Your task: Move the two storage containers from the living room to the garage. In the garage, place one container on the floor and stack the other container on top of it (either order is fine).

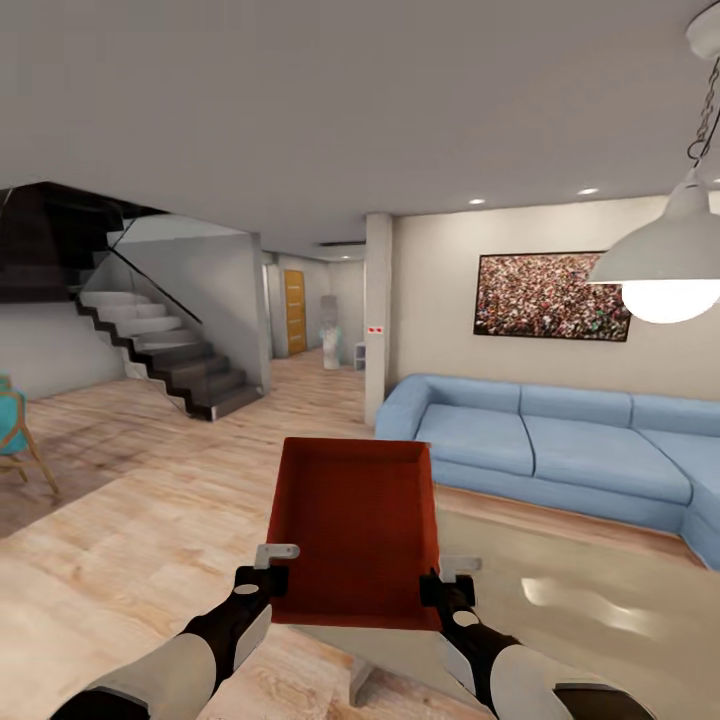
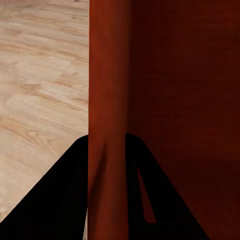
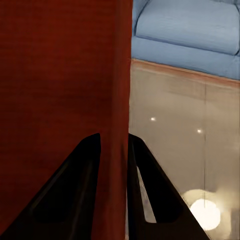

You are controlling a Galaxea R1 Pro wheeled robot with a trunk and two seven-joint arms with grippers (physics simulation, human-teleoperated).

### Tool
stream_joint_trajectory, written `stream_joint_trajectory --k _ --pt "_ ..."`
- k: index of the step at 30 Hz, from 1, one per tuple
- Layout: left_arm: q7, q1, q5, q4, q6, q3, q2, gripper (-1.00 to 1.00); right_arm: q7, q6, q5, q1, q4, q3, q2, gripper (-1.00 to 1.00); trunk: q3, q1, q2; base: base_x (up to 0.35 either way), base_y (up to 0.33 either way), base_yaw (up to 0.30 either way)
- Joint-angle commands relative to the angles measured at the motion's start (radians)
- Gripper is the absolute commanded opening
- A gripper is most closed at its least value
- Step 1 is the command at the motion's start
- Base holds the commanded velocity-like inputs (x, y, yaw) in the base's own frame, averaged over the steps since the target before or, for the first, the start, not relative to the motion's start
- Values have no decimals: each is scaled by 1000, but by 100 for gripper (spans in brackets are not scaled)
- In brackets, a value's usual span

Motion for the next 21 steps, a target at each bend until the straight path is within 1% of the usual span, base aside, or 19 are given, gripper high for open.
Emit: stream_joint_trajectory --k 1,21 --pt "21 -1 104 4 -2 47 -1 -100 -84 -28 6 0 -3 -26 0 -100 0 0 -1 0 0 300" --pt "21 -1 104 5 -2 47 -1 -100 -84 -28 6 0 -3 -26 -1 -100 0 0 -1 0 0 300"
